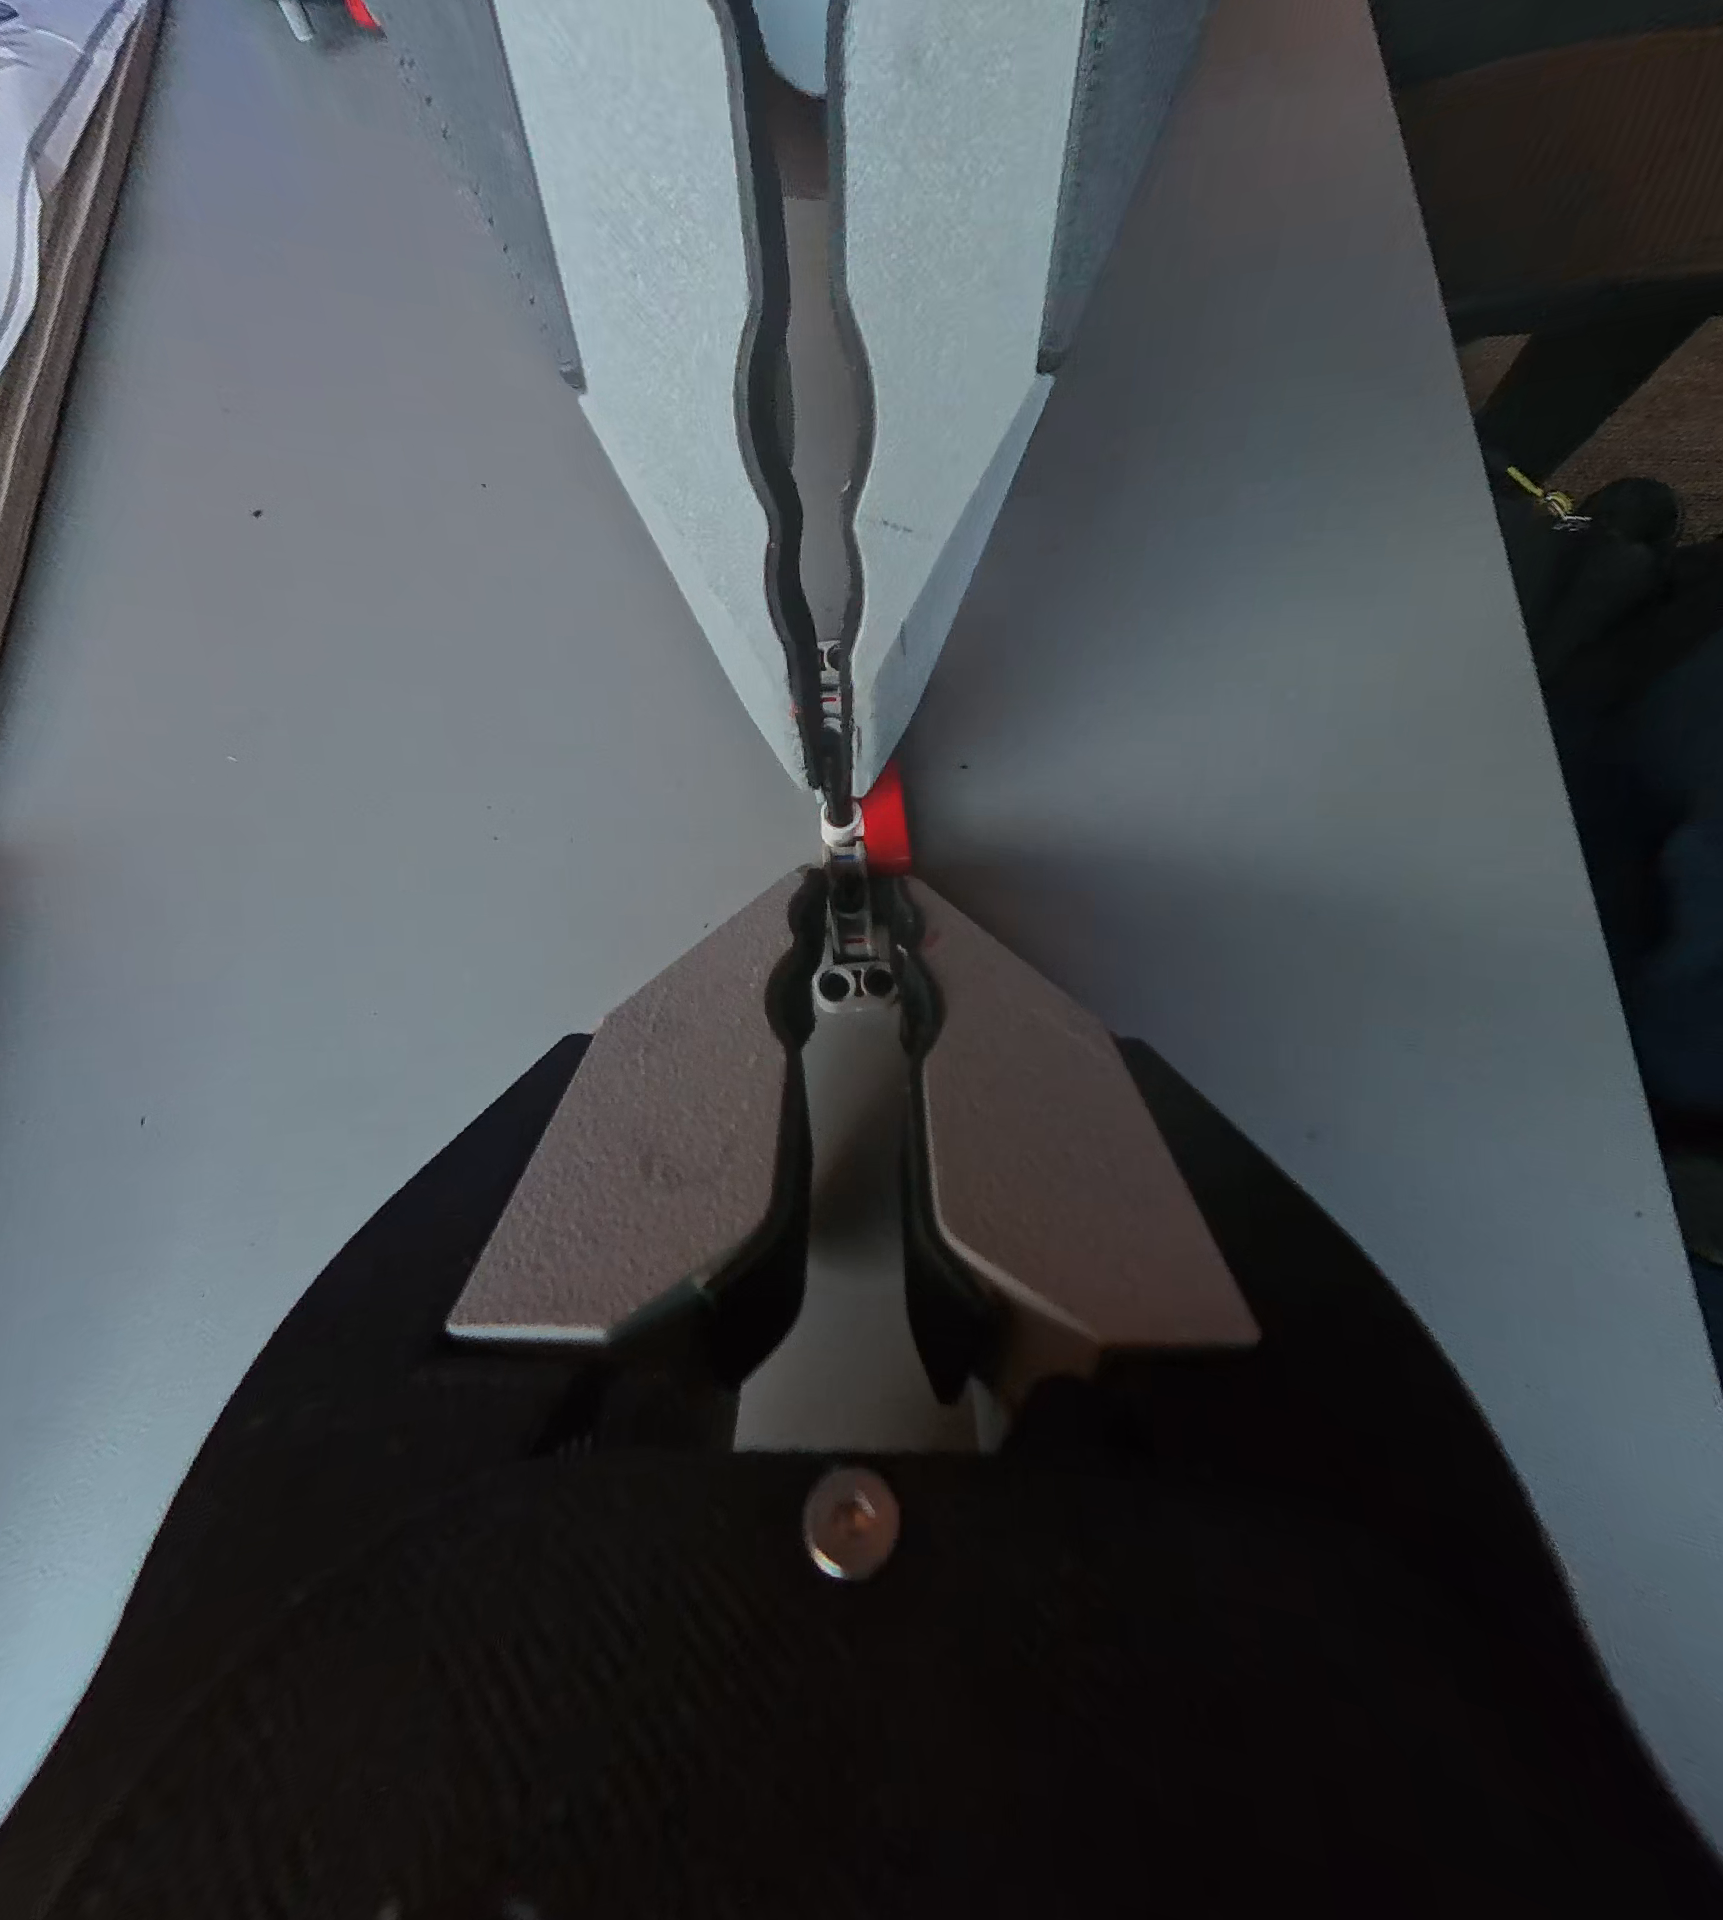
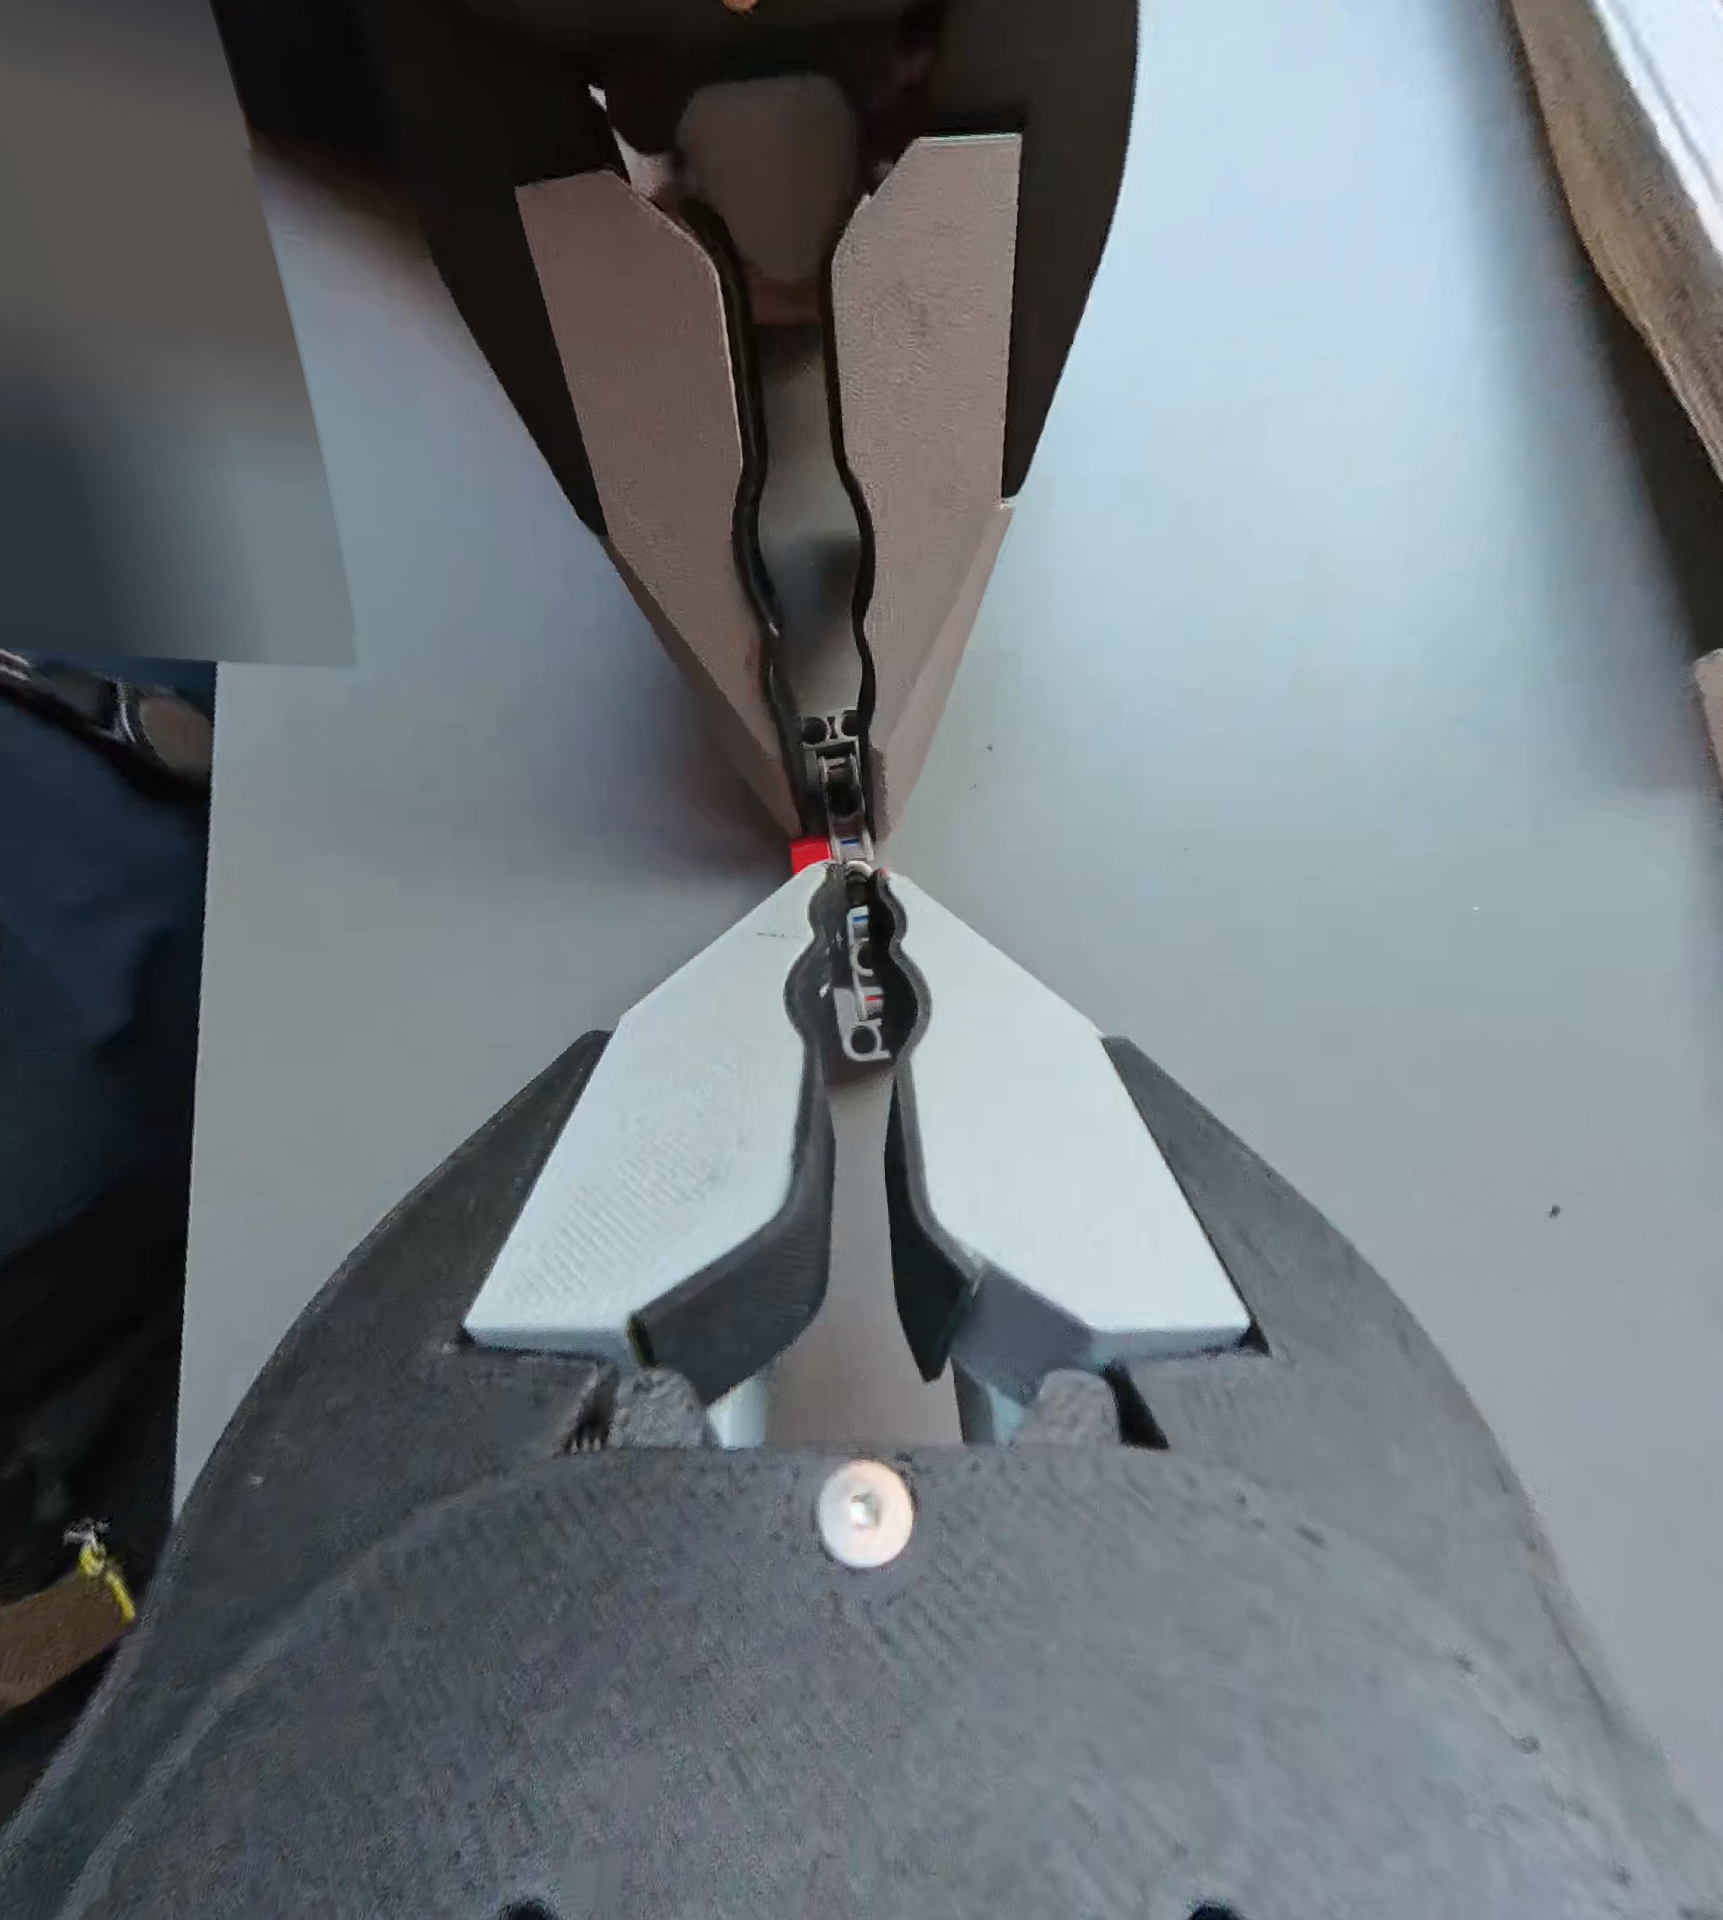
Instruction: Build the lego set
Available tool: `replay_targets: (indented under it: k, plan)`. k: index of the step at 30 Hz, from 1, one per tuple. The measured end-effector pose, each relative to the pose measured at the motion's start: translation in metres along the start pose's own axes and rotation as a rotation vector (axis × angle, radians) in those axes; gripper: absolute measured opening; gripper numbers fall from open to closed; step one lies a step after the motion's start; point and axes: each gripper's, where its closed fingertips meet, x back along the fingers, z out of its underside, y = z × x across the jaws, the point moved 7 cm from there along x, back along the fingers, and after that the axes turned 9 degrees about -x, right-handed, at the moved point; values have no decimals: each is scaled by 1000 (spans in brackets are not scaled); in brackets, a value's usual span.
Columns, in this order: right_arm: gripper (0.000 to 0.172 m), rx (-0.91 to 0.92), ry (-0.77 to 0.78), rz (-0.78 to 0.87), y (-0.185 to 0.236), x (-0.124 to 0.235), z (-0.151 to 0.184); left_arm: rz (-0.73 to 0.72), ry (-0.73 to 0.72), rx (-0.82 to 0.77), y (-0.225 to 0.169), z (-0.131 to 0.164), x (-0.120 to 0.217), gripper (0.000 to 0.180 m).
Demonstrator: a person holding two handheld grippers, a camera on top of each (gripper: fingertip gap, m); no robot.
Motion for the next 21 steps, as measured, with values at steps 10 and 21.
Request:
replay_targets:
  k: [10, 21]
  plan:
    - [2, 400, 224, 215, 16, -3, -8, -3, 0, 9, 1, 0, 0, 10]
    - [2, 759, 535, 267, 25, -10, -21, -5, 0, 18, 2, 1, 1, 10]
